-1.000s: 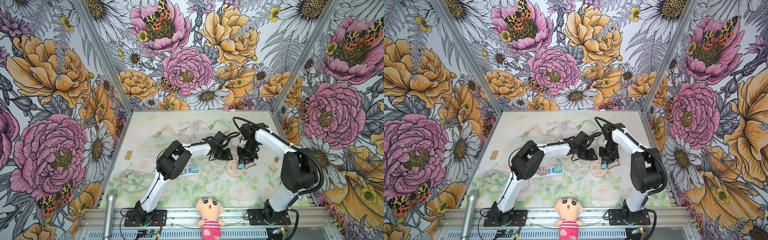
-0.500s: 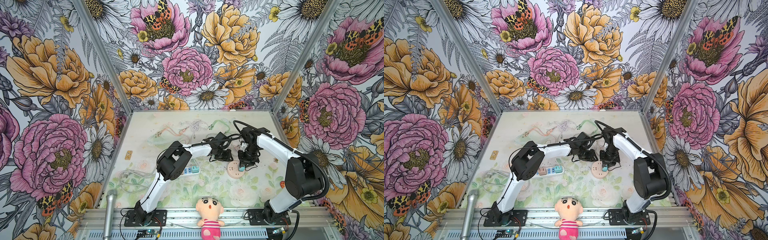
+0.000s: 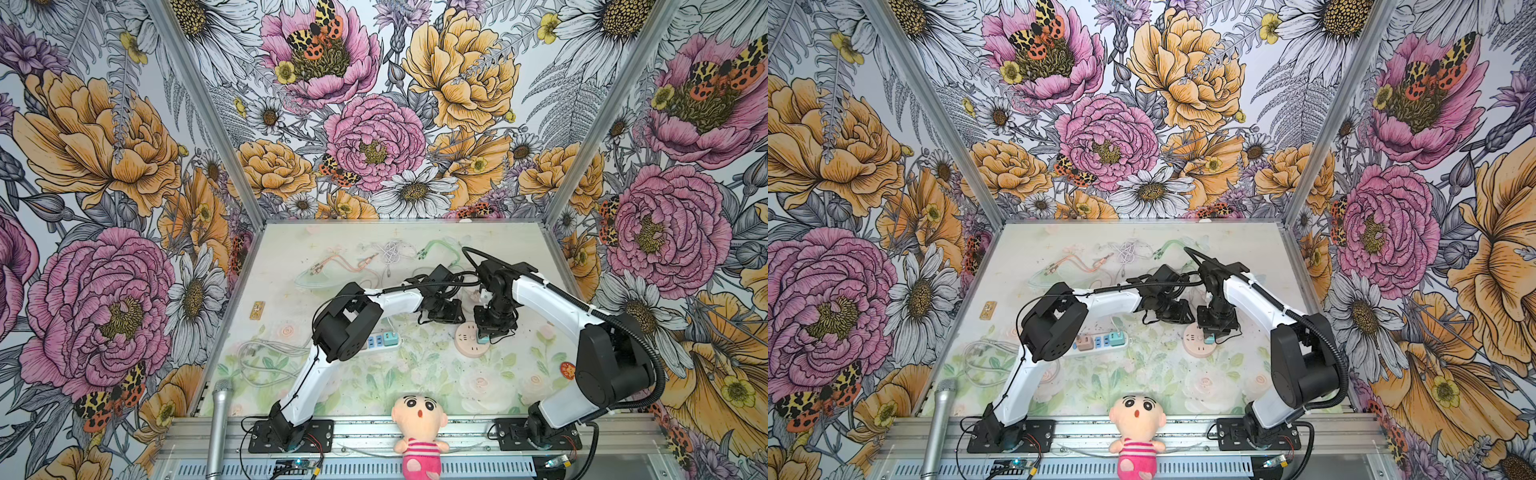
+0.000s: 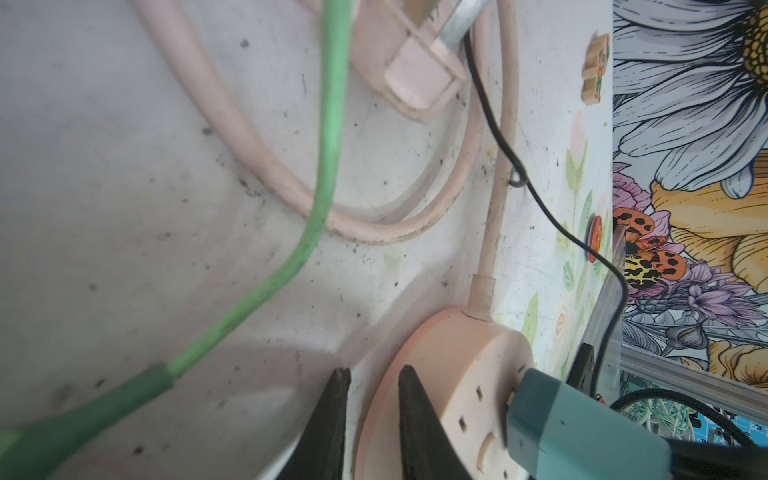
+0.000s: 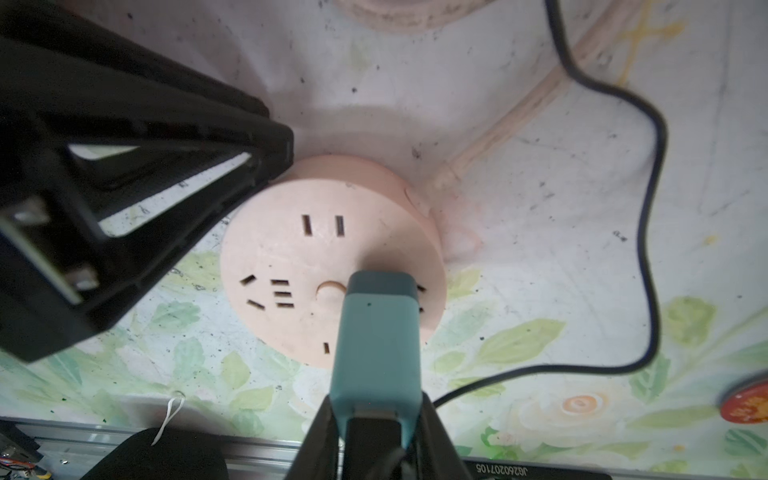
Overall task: Insert the plug
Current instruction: 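Press the teal charger down with the right gripper while the left gripper hovers nearby, then open the right gripper and lift it off the teal charger while the left arm rises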
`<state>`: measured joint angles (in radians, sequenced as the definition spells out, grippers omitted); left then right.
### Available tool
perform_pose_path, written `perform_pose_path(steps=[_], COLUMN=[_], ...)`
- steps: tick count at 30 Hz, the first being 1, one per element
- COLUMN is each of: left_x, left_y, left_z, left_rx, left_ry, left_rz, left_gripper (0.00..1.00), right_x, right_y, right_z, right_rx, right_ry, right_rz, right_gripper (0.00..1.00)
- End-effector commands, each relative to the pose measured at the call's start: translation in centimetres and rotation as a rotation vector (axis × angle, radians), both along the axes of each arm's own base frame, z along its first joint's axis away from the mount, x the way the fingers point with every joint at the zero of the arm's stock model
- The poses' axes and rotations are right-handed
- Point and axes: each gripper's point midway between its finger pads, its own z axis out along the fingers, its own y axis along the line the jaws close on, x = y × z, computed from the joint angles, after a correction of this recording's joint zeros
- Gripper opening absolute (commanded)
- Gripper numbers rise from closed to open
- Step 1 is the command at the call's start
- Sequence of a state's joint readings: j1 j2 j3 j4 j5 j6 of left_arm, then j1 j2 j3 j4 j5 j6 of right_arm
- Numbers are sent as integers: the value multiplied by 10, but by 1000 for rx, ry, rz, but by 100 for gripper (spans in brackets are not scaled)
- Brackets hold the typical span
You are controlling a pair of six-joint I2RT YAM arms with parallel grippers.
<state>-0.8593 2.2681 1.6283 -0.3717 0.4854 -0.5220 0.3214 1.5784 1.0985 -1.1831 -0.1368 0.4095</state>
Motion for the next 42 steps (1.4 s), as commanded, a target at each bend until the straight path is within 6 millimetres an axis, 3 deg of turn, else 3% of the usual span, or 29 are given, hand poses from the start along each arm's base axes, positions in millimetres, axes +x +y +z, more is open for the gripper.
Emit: perform_pose_path(steps=[1,11,24,42], left_x=[-20,-31,-36,-33], left_y=[-7,-11,-14,-13], left_z=[22,31,35,40], left_rx=[-29,-40,-46,-36], left_ry=[-15,-27,-39,-51], left_rz=[-60,-86,-100,-73], left_gripper=[25,24,24,24], right_x=[-18,-9,-15,28], right_y=[-9,8,5,16], right_z=[-46,-57,-68,-21], right_rx=[-59,45,28,75], right_ry=[103,160,206,27], right_rz=[-9,-18,-8,-5], right_gripper=[0,0,0,30])
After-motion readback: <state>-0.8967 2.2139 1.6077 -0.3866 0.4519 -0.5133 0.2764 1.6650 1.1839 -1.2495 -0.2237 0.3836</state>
